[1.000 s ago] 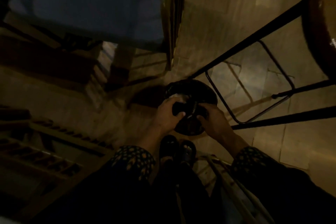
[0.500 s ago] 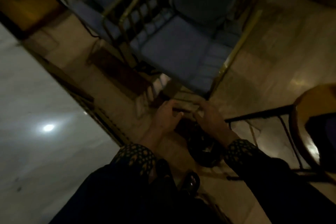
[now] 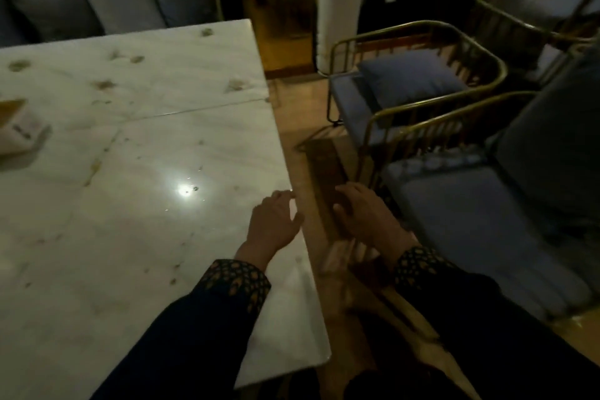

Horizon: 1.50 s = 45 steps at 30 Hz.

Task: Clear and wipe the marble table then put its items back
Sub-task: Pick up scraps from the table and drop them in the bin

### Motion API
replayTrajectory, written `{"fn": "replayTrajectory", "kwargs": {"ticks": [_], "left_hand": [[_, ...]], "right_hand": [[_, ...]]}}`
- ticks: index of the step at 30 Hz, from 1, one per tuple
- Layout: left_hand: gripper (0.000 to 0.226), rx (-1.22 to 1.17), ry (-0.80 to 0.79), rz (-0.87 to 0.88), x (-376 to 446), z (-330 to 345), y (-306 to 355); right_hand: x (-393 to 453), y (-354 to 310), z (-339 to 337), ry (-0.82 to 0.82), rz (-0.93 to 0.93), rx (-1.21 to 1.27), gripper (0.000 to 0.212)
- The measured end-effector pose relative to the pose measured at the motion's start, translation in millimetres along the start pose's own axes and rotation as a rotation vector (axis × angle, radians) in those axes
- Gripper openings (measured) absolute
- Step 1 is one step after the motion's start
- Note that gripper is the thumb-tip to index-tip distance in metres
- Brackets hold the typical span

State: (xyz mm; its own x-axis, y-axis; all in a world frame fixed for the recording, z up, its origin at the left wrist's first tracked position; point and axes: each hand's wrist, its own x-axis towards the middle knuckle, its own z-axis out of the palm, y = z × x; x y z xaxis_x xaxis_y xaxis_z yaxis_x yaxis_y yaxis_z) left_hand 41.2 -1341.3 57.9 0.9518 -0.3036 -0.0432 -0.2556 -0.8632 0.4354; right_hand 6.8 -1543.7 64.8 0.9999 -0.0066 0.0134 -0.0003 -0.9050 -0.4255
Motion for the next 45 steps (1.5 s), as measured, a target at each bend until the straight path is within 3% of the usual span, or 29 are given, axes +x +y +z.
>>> {"fn": "replayTrajectory", "kwargs": {"ticks": [8,14,22,27,36,40,45], "left_hand": [[0.059,0.051,0.305,-0.201,48.8,-84.5,-67.7],[0.066,0.102,0.413,-0.387,89.5,-130.8,-98.3],[0.060,0.051,0.349,-0.794,154.6,-96.6,-111.2],[0.060,-0.006,0.271,-0.932,176.7,-53.8,-99.7],[0.063,-0.035,0.257,-0.832,301.9,-45.8,-88.5],[0.067,-0.032,0.241,-0.762,401.0,-48.8,-110.7],[0.075,-0.089,0.225,-0.726,539.0,-48.4,-160.7]], "right_hand": [[129.6,-102.0,-7.1,-0.023,-0.212,-0.090,0.064],[231.7,-142.5,-23.9,-0.042,-0.387,-0.114,0.068],[349.1,-94.2,-18.3,-0.212,-0.529,-0.182,0.069],[386.5,-50.6,-12.6,-0.334,-0.575,-0.196,0.068],[478.8,-14.8,-4.7,-0.401,-0.595,-0.135,0.062],[544.2,-12.2,-19.8,-0.383,-0.712,-0.312,0.048],[678.3,-18.8,7.2,-0.329,-0.571,-0.198,0.065]]}}
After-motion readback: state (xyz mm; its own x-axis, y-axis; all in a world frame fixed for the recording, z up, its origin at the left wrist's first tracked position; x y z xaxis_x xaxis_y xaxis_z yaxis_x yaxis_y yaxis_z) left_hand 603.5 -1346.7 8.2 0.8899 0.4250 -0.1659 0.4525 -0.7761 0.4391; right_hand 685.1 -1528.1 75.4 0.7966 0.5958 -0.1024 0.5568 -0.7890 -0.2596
